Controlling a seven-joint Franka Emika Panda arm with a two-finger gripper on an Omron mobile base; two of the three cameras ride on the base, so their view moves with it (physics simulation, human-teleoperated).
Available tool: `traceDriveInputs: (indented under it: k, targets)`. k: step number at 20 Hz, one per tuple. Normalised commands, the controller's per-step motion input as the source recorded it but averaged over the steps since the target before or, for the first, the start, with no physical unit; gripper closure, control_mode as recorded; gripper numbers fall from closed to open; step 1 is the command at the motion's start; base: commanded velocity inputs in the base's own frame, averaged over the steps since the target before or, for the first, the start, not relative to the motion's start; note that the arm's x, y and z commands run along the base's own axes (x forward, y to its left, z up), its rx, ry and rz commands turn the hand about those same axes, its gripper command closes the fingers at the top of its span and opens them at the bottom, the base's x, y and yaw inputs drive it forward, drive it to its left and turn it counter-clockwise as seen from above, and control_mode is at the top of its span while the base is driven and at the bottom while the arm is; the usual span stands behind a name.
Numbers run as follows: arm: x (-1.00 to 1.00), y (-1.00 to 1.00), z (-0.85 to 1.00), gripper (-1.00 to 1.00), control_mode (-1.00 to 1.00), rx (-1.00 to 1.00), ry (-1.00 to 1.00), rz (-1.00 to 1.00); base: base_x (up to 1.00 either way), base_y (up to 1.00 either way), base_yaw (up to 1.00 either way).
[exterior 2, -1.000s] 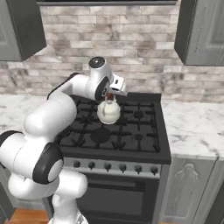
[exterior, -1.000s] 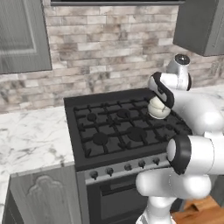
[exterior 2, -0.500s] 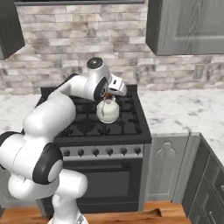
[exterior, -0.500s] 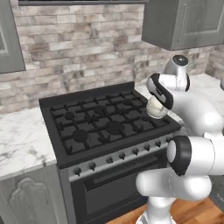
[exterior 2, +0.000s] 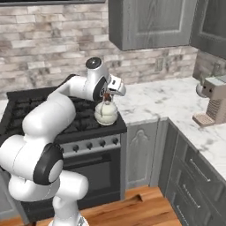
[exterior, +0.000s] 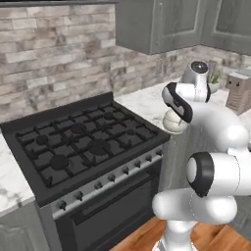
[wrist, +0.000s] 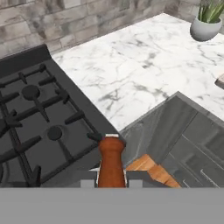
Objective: The kettle is done boiling. Turn off the stove, then wait for 300 timesteps before moving the kettle to the dining table.
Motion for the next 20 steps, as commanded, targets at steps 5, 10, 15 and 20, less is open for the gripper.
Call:
traceDriveInputs:
  k: [5,10,15,20]
  targets:
    - [0.0,0.0,0.0,1.0,1.0,0.0,0.0,0.0,-0.2,-0.25,-0.45]
    - [0.0,0.0,0.0,1.0,1.0,0.0,0.0,0.0,-0.3,-0.26,-0.47]
    - [0.0,0.0,0.0,1.0,1.0,0.0,0.0,0.0,-0.33,-0.27,-0.48]
    - [0.0,0.0,0.0,1.0,1.0,0.0,0.0,0.0,-0.34,-0.26,-0.48]
